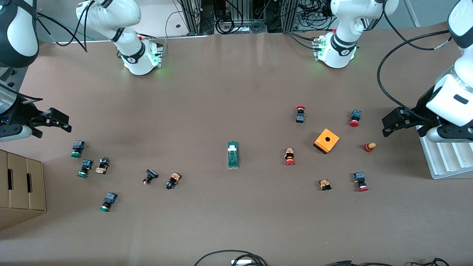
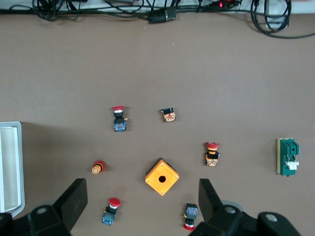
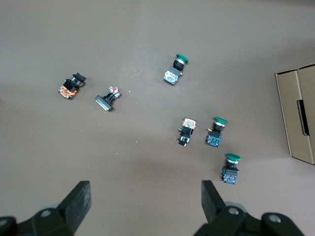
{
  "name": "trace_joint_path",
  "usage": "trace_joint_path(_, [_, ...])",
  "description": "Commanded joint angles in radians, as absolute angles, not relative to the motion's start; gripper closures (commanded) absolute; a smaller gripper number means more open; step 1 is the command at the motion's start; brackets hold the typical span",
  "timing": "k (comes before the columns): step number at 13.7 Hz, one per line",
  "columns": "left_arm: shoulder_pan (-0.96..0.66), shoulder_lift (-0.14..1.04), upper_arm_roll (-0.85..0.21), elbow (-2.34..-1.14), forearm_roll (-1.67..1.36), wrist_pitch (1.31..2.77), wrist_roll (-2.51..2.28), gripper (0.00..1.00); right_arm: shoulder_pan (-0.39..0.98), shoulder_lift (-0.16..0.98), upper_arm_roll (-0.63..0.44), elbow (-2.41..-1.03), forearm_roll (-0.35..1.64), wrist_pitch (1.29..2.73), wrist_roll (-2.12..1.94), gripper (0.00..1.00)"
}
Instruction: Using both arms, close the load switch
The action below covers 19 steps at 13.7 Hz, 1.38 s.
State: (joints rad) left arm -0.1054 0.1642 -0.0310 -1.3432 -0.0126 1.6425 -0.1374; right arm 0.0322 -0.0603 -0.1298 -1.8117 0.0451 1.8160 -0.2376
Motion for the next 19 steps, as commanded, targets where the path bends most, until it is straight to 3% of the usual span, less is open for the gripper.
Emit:
trace_joint_path(1, [-0.104,0.137,-0.029,-1.391,0.079,1.693,-0.149,0.00,0.031,-0.054,-0.133,-1.792,0.063,1.783,-0.242,0.00])
trace_joint_path(6, [-0.098,0.115,-0.025,-1.437,-0.125,1.706,-0.147,0.00,0.026,-0.055,-0.135,-1.790,0.057,1.787,-0.261,0.00])
trace_joint_path(11, [-0.169,0.081,-0.031,-1.425,-0.074,1.706,-0.181,0.00,0.023,-0.054,-0.137,-1.769,0.054,1.782,-0.258,0.00])
trace_joint_path(17, [-0.446,0.080,-0.034,-1.401,0.203,1.772,-0.587,0.00,0.023,-0.052,-0.138,-1.756,0.046,1.775,-0.249,0.00])
trace_joint_path(19, [-0.511,0.081,-0.078,-1.411,0.331,1.781,-0.777,0.01,0.029,-0.054,-0.137,-1.756,0.045,1.770,-0.250,0.00])
